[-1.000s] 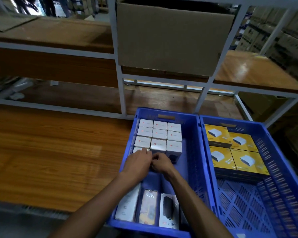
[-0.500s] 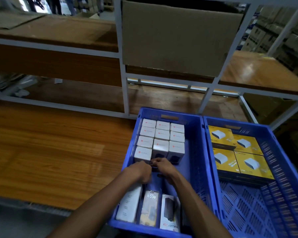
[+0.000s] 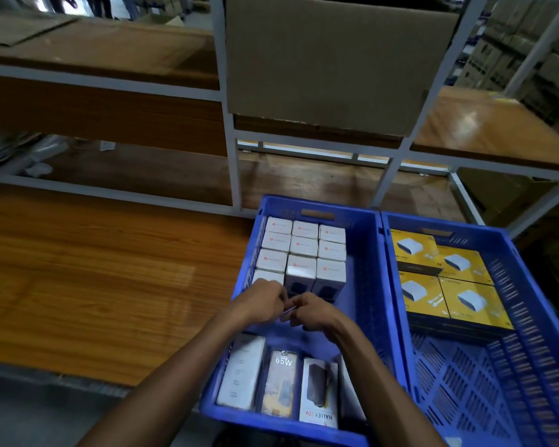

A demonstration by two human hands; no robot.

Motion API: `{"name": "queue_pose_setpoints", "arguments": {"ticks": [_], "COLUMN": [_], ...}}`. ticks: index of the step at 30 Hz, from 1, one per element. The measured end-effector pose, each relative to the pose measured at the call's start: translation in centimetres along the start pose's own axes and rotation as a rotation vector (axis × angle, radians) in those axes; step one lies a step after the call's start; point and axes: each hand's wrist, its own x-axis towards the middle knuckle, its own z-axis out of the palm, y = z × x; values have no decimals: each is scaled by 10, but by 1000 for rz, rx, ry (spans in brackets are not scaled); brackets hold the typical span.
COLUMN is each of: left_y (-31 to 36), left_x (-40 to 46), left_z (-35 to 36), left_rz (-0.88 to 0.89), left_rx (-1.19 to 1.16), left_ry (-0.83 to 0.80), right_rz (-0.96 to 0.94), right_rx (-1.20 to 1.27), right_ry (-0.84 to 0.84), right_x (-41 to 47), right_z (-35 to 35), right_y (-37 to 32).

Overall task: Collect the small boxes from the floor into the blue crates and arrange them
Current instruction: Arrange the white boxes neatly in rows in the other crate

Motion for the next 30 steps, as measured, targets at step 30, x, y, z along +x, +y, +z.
{"name": "queue_pose_setpoints", "arguments": {"ticks": [30], "left_y": [-4], "left_x": [-8], "left_z": [-15], "left_rz": [106], "left_rx": [-1019], "left_ry": [129], "right_rz": [-252], "right_rx": [233], "right_ry": [-43], "right_x": [-45], "right_z": [-25], "right_y": [3]}}
